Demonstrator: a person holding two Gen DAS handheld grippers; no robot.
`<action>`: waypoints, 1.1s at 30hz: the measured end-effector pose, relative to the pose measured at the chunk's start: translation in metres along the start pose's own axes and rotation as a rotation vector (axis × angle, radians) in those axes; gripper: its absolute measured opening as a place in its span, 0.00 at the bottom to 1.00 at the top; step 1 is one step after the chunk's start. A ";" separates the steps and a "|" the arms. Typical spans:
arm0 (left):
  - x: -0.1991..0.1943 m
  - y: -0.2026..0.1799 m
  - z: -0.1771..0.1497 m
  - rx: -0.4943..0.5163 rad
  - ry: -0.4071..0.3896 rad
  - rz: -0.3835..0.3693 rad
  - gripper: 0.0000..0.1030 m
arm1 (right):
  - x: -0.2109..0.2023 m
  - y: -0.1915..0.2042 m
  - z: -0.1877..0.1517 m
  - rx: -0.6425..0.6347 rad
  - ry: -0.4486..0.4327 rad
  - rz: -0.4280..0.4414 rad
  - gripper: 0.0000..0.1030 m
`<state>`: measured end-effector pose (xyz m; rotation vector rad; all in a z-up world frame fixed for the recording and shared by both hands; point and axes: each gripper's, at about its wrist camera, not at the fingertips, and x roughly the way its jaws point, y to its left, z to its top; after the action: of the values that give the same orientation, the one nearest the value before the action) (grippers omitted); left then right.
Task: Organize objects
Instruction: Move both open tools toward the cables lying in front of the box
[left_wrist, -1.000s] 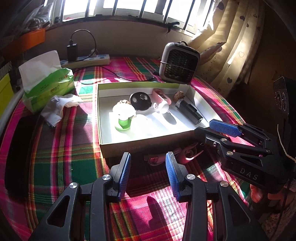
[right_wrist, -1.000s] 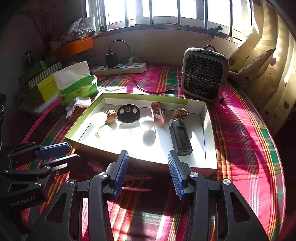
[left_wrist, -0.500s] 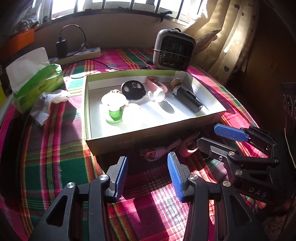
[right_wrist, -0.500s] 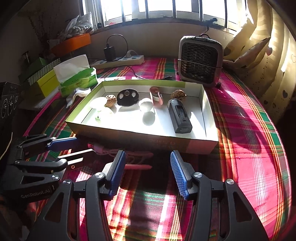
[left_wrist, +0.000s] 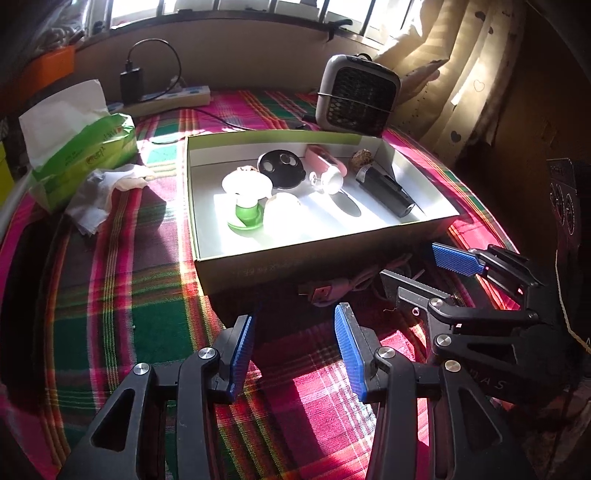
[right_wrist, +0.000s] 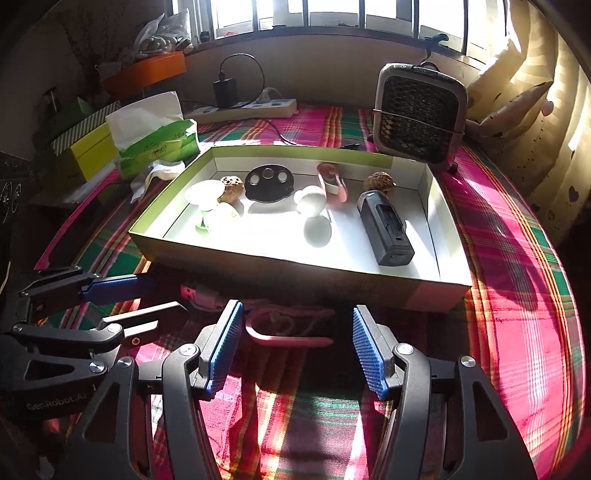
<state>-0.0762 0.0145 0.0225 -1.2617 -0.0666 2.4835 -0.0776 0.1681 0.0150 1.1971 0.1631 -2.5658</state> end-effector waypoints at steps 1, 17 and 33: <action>0.000 0.001 0.001 -0.004 -0.001 -0.001 0.40 | 0.001 -0.001 -0.001 0.003 0.006 -0.004 0.58; 0.002 -0.018 0.010 0.075 -0.028 -0.052 0.40 | -0.010 -0.032 -0.021 0.075 0.043 -0.099 0.58; 0.005 -0.048 0.001 0.162 0.016 -0.163 0.40 | -0.021 -0.052 -0.032 0.126 0.046 -0.148 0.58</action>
<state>-0.0662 0.0616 0.0289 -1.1603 0.0345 2.2903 -0.0580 0.2297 0.0094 1.3366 0.1053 -2.7120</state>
